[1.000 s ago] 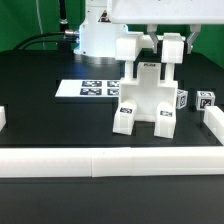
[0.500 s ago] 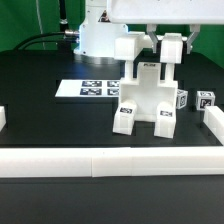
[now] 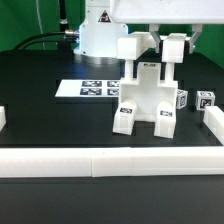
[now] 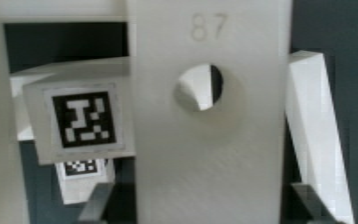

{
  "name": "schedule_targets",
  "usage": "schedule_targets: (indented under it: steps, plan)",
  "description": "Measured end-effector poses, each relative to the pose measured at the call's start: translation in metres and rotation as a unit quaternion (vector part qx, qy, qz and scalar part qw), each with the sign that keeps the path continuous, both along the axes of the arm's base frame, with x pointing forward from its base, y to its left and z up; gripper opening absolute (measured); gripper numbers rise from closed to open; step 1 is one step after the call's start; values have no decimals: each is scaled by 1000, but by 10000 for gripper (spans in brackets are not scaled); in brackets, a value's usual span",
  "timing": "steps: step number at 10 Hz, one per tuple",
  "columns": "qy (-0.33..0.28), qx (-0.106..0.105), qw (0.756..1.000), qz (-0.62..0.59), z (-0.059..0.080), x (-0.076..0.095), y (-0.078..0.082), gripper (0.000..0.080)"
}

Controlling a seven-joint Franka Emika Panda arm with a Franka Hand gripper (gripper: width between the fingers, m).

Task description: Assemble chair

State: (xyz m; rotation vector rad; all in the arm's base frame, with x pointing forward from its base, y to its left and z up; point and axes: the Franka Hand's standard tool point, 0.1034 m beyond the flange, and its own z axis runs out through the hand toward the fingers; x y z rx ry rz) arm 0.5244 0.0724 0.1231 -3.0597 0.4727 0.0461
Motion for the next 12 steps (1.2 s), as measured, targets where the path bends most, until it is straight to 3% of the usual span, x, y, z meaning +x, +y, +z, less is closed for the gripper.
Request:
schedule_targets:
  steps: [3,6,12]
  plan:
    - [-8,0,999,37,1,1,-8,284]
    - [-14,0,999,43,2,2,-1,284]
    - [-10,6,1000,29,-1,-4,-4,284]
